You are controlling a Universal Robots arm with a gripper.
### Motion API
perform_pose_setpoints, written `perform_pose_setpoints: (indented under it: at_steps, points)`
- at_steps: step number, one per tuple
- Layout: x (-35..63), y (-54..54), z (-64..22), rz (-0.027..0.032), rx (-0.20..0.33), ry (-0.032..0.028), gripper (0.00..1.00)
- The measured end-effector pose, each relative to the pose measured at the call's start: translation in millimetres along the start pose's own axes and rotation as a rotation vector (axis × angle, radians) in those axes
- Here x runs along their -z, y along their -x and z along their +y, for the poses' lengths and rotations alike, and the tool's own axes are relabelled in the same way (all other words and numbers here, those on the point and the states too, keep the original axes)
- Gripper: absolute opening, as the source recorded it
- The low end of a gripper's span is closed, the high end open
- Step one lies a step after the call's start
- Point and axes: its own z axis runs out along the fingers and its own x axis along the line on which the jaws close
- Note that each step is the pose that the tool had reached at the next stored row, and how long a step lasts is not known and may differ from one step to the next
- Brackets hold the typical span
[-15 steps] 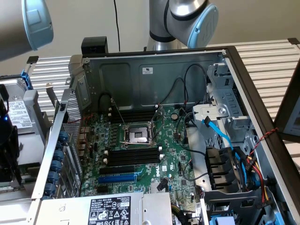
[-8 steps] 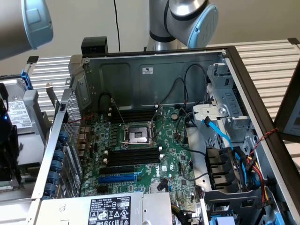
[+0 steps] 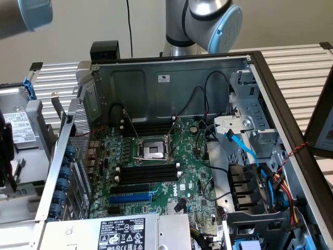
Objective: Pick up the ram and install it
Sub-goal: 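Pick up the ram and move it above insertion slot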
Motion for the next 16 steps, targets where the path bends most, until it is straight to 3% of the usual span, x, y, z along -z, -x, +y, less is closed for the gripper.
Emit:
perform_pose_setpoints:
  at_steps: [16]
  points:
    - [72.9,-2.2,2.4,-0.0021,-0.047,0.0014,0.13]
